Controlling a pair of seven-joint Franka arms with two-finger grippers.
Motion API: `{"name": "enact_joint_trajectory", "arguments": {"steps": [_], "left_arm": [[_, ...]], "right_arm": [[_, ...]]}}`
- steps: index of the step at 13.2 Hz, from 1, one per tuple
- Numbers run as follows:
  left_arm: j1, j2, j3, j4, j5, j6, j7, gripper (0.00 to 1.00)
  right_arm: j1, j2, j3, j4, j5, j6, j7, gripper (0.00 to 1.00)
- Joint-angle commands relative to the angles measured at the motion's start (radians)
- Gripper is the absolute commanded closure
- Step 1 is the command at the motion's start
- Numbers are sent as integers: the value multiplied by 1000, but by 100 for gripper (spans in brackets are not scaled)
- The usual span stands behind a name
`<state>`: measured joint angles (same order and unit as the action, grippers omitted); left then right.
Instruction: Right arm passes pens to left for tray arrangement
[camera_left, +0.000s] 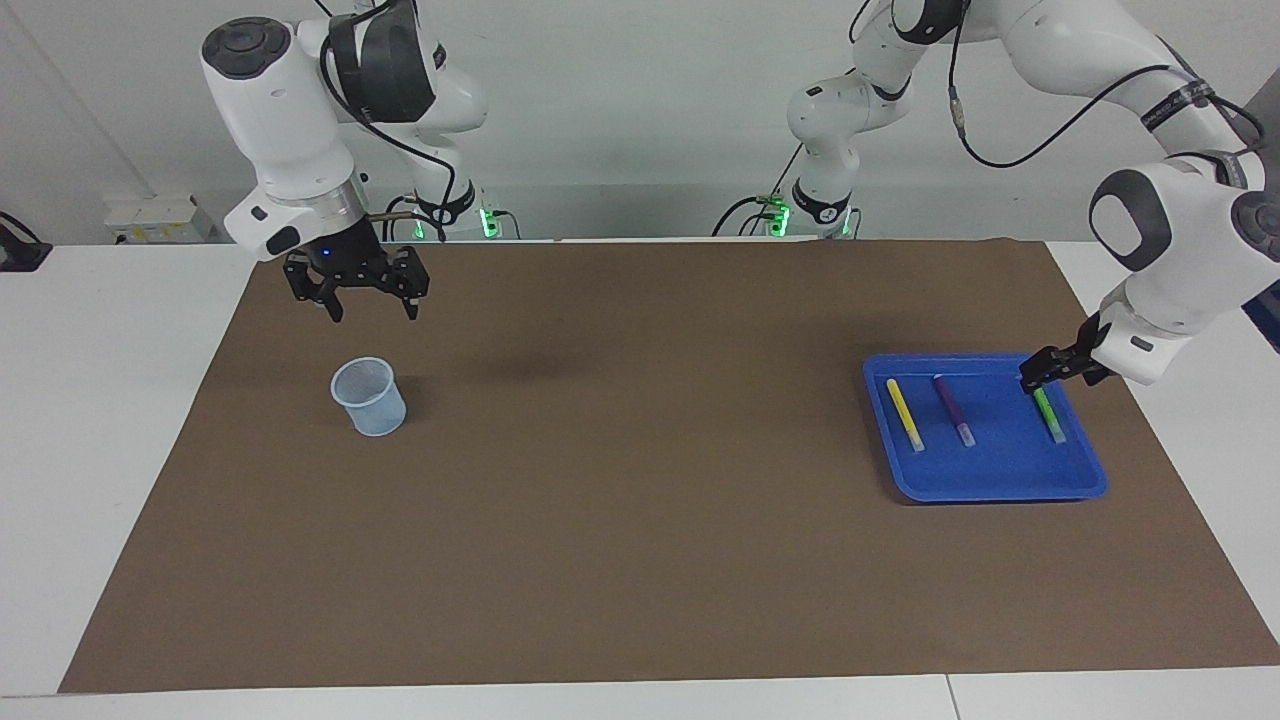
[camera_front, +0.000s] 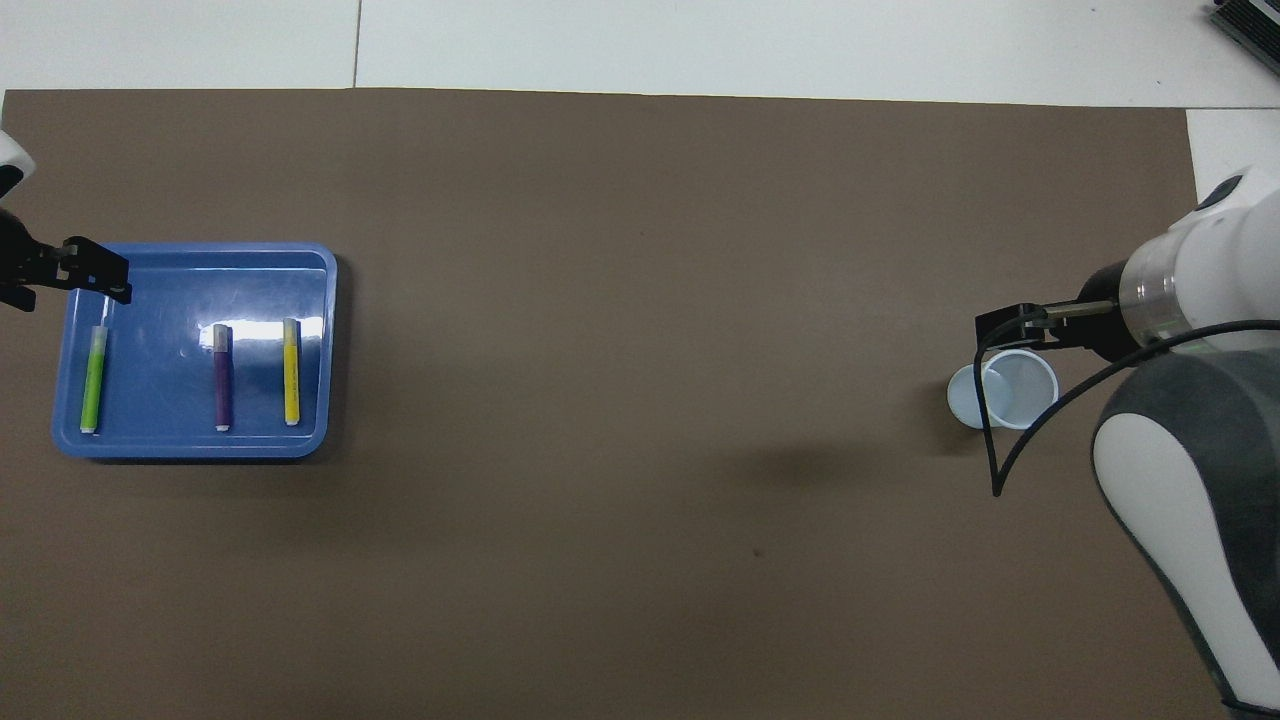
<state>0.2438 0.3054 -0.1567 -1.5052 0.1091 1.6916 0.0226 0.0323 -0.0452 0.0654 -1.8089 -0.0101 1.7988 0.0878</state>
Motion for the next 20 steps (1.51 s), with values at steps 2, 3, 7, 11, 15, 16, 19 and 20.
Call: {"name": "enact_joint_trajectory", "arguments": {"steps": [2,3,7,11,15,16,19,20], "left_arm": [[-104,-44,12,48,-52,-108,-116,0],[-121,-63,12,48,-69,-108,-116,0],[-138,-152,12,48,-120,-140,-116,0],[-139,-227,16,46,-118,-202,-116,0],[-185,-294,19,-25,-120,-230,-118,0],[-190,-307,19,-35,-120,-239,-119,0],[-231,-328,32,-33,-112,-291,-153,0],[-238,-328,48,-35,-111,-285,-162,0]], "right_arm": [[-8,-19,4,-6,-2,-25,-17,0],[-8,-19,4,-6,-1,-25,-17,0],[-14,-19,1,-6,-1,-18,-16,0],[-15,-19,-1,-6,-1,-19,-17,0],[-14,-18,-1,-3,-1,-16,-14,0],[-15,-18,-1,2,-1,-25,-14,0],[-14,-18,-1,2,-1,-27,-14,0],[-12,-19,1,2,-1,-29,-14,0]]}}
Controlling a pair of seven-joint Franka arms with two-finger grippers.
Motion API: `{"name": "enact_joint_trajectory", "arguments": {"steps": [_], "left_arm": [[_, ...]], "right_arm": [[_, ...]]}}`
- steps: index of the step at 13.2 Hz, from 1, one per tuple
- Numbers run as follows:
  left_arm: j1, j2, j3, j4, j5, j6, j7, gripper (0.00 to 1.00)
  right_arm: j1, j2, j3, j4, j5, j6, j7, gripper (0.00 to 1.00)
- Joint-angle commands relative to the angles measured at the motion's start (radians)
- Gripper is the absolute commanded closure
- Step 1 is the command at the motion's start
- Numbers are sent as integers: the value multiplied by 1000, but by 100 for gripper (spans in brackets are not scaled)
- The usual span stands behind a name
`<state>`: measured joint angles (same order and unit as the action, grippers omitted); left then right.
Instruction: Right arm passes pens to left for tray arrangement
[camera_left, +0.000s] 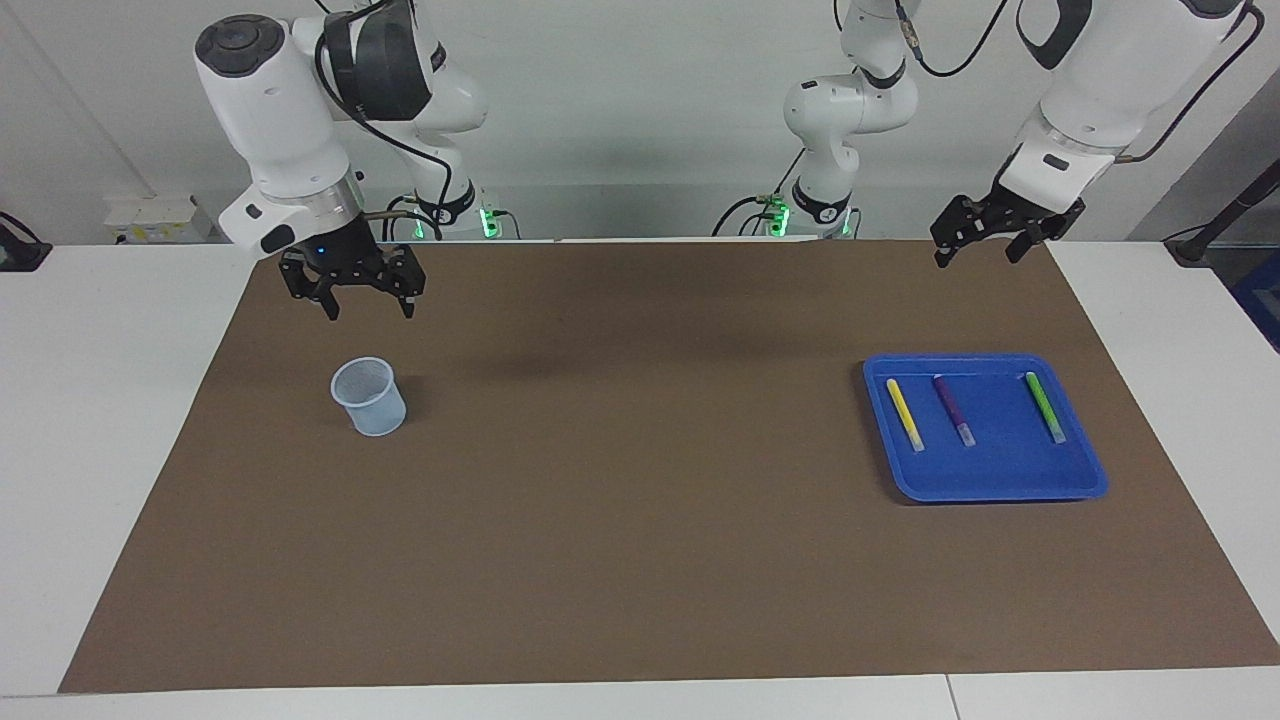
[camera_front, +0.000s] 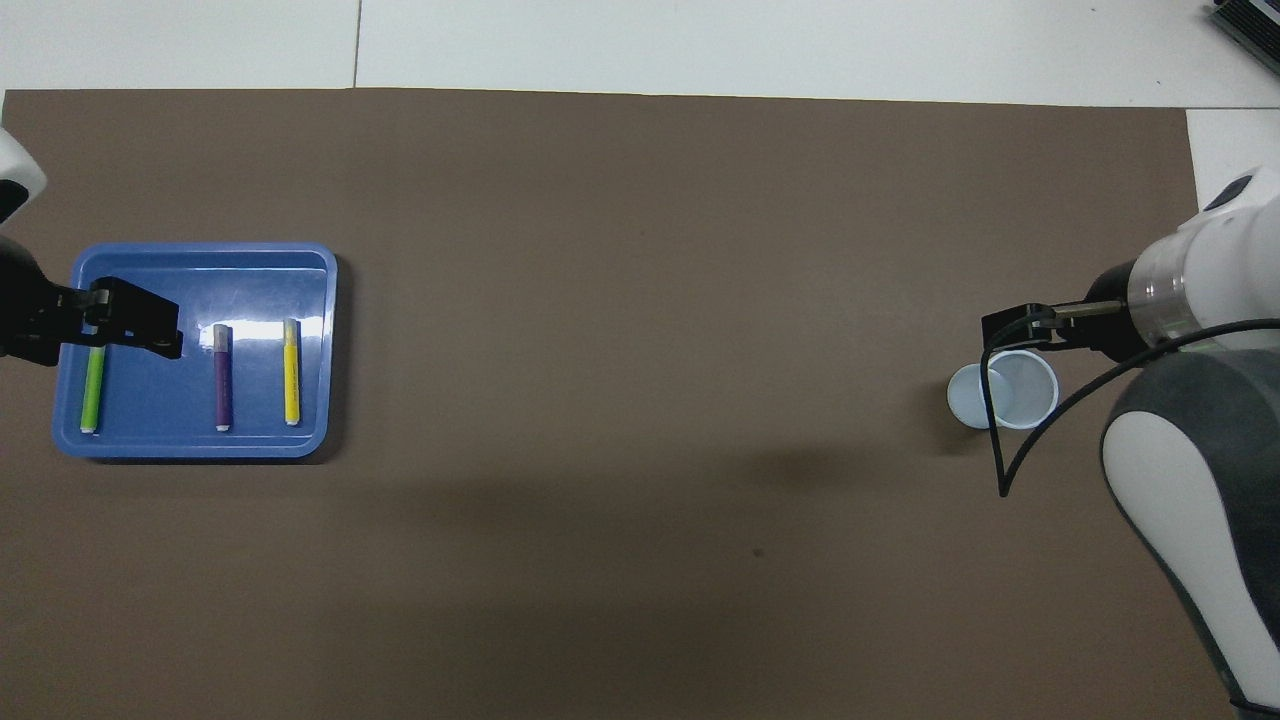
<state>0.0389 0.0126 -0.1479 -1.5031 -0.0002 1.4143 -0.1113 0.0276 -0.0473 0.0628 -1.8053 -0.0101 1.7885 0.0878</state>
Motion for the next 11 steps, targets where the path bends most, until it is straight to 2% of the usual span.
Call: {"name": "enact_joint_trajectory", "arguments": {"steps": [1,4,7,11], "left_arm": [[-33,-39,53,-46,-1,0,-25,0],[-34,-81,56,-140,-1,57,-27,0],[-37,-82,76,-143,-1,49,-25,0],[-39,-85,76,-141,-1,26,-27,0]], "right_arm": [[-8,-17,3,-2,-1,-21,-13,0],[-6,-23,6,23,4,-46,-13,0],[-8,-22,5,93,5,-145,-13,0],[-8,-26,5,139,33,-184,-13,0]]}}
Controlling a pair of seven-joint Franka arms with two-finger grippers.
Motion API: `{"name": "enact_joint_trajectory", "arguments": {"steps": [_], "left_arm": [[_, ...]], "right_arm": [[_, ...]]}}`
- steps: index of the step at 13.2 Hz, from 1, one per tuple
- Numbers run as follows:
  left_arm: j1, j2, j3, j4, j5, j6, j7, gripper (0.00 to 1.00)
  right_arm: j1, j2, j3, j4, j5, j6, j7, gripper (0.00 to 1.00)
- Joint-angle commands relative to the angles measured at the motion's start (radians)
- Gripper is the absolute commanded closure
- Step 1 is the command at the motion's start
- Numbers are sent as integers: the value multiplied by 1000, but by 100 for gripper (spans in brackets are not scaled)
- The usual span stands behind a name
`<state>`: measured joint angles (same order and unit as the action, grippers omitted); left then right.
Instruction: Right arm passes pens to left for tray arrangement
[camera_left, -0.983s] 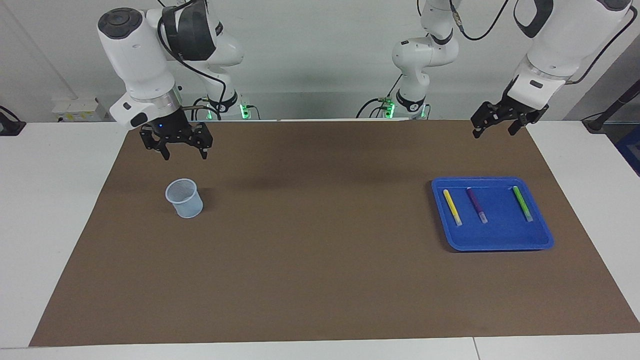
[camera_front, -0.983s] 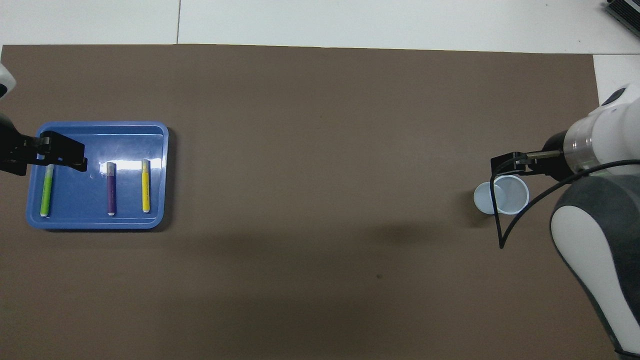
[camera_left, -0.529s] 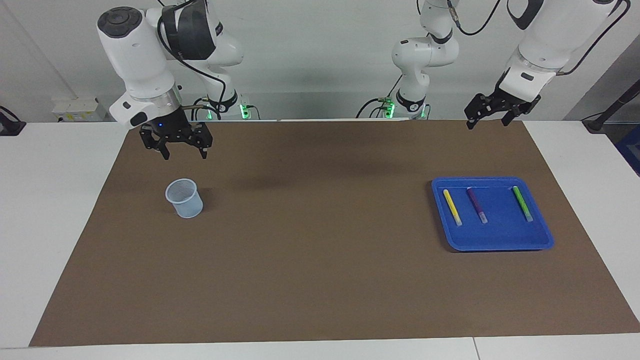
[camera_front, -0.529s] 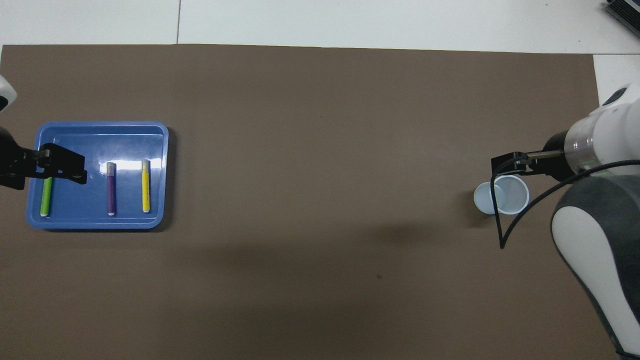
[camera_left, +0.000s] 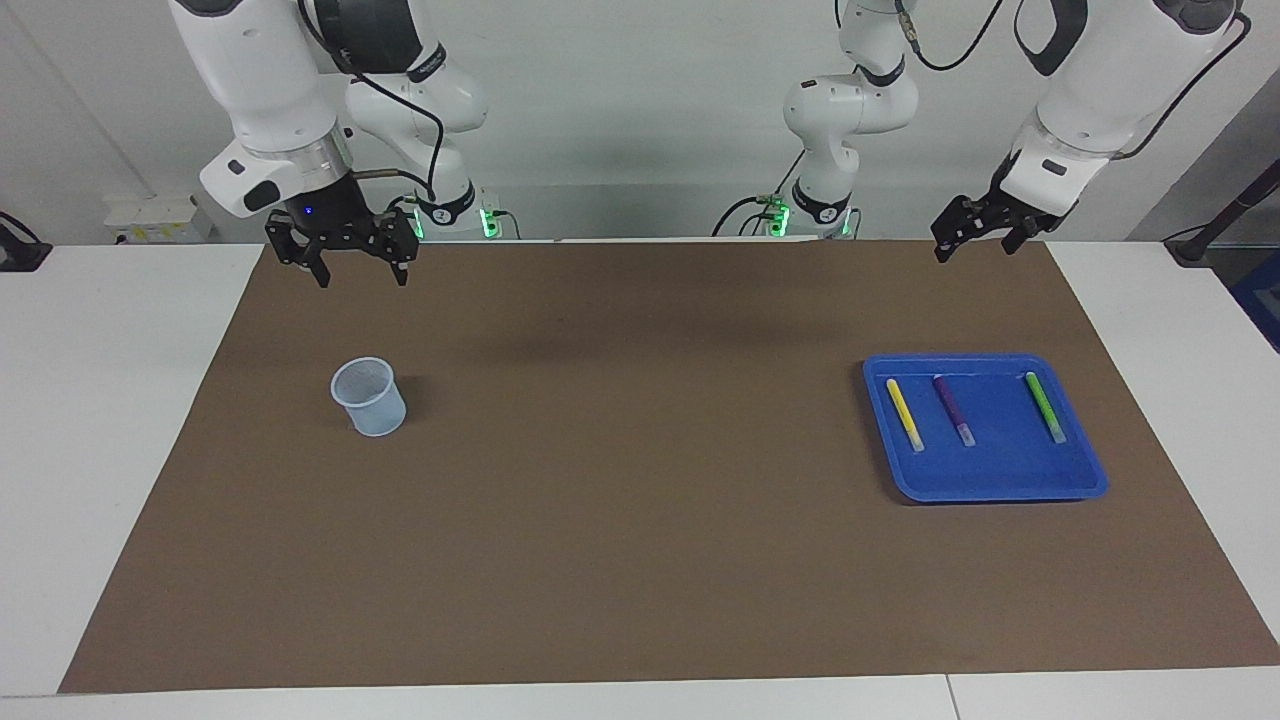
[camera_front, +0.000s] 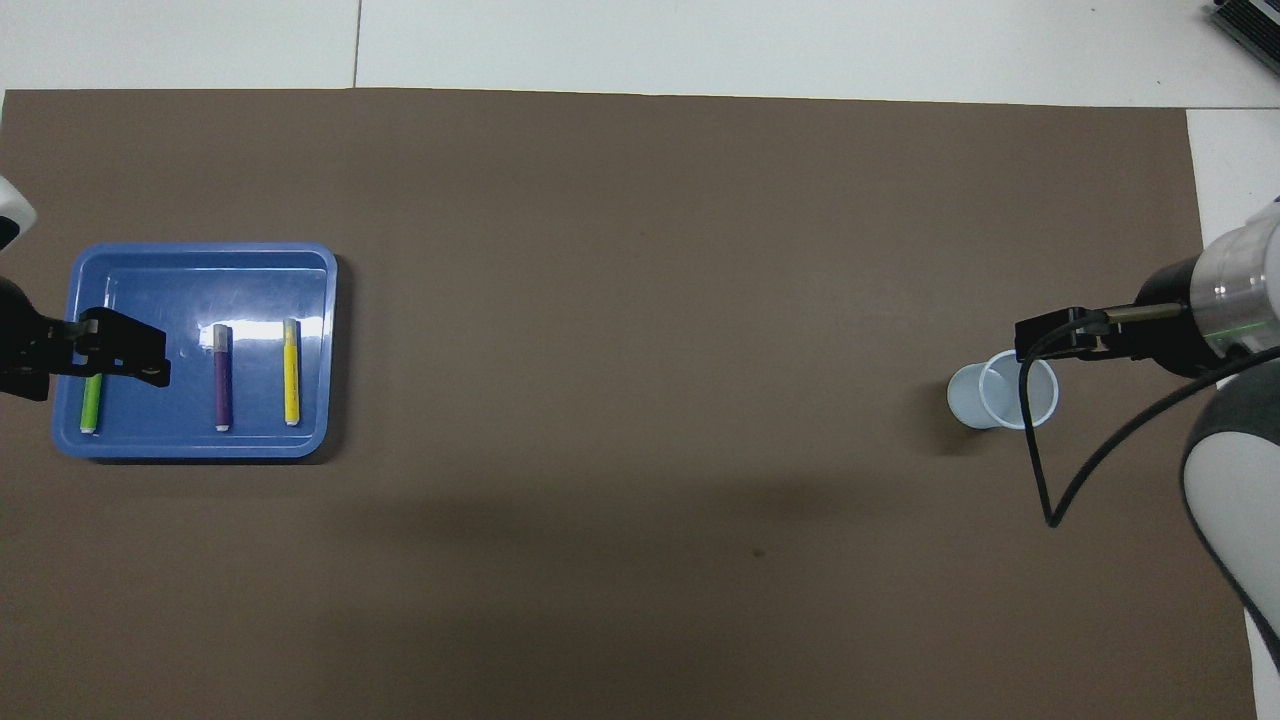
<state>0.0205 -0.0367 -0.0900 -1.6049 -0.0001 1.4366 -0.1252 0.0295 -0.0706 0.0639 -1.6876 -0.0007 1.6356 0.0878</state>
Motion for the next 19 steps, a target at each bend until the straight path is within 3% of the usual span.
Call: {"name": "enact_joint_trajectory", "arguments": {"steps": [1,19], "left_arm": [[-22,-34,21,-40,-1,2,-13,0],[3,-35,39,-46,-49,7,-5,0]], "right_arm": [[-2,-5,1,22,22,-36,-13,0],[-20,38,-3,43,21,-48,-11,0]]}}
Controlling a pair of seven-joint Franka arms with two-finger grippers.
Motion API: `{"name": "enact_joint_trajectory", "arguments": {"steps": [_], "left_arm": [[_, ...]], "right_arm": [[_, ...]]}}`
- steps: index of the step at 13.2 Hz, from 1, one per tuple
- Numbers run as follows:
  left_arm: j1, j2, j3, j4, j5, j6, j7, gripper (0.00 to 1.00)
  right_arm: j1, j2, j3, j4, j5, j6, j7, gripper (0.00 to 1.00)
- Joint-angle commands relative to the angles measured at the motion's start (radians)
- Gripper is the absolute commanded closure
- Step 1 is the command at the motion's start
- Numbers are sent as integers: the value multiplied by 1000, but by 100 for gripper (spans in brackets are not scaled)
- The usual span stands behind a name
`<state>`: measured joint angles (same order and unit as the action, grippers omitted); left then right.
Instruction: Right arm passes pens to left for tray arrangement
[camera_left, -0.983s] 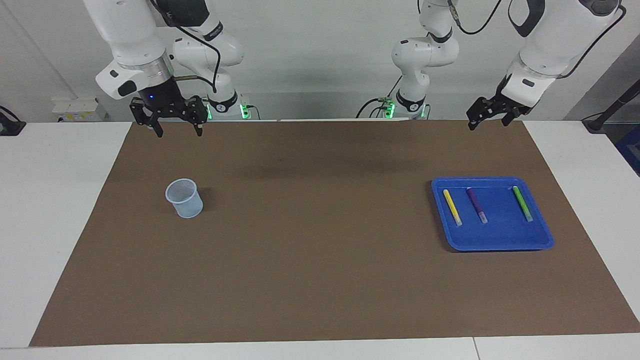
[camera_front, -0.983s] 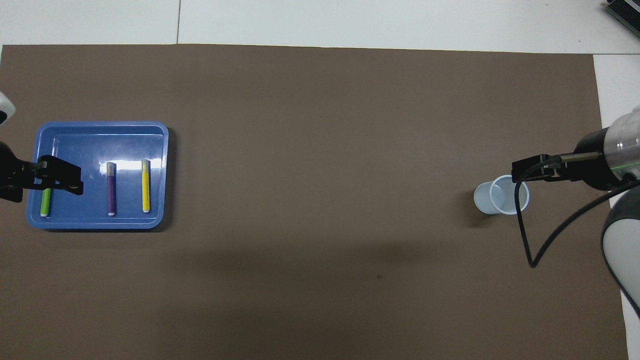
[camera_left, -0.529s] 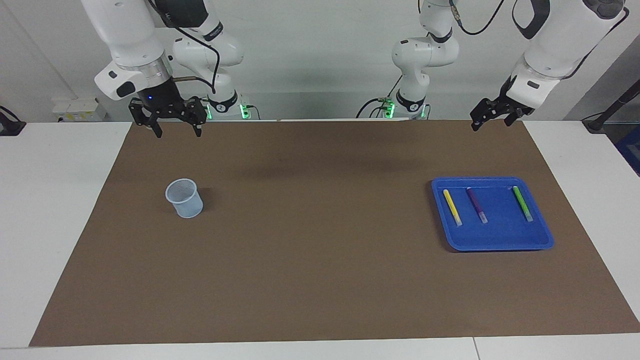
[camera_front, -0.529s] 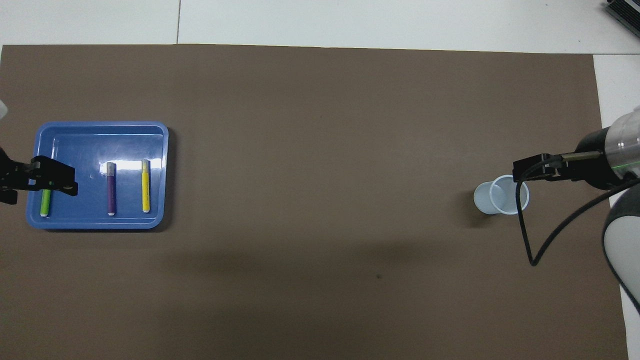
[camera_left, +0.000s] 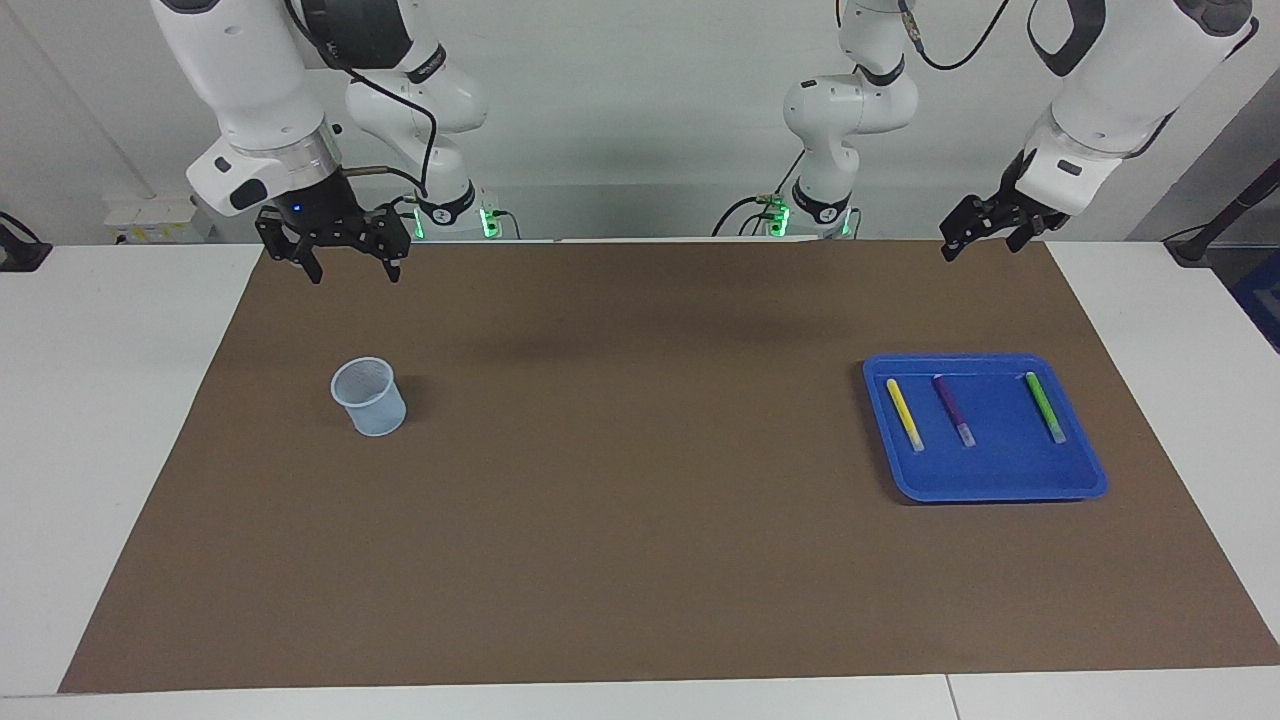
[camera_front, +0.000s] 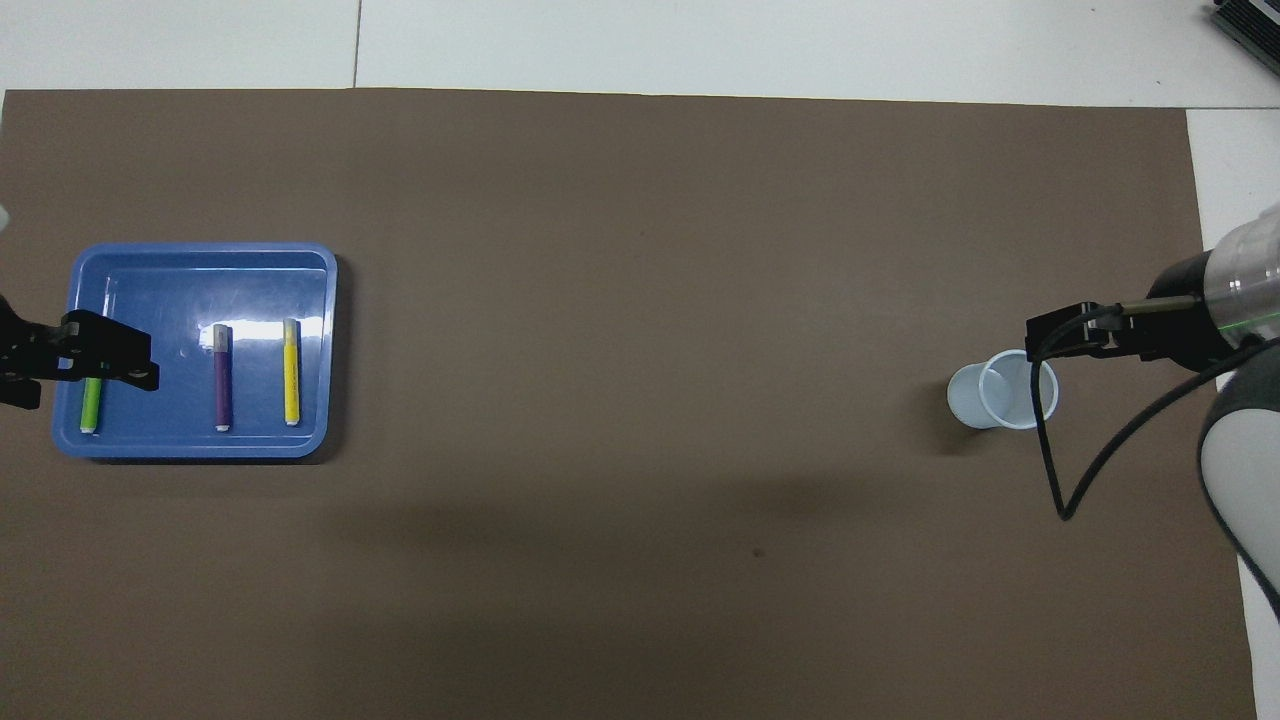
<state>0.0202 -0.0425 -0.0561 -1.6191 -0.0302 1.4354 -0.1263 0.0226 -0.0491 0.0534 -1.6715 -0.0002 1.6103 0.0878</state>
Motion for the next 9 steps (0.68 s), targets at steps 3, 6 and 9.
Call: {"name": "enact_joint_trajectory", "arguments": {"steps": [3,6,9], "left_arm": [[1,-30,5,-33,-19,8,-4,0],[0,-30,5,-33,-19,7,-6,0],[-3,-28,5,-30,-19,5,-6,0]], "right_arm": [[-13,17,9,35,20,-23,-10,0],[-13,17,11,41,20,-23,-10,0],[-13,17,9,41,20,-23,-10,0]]}}
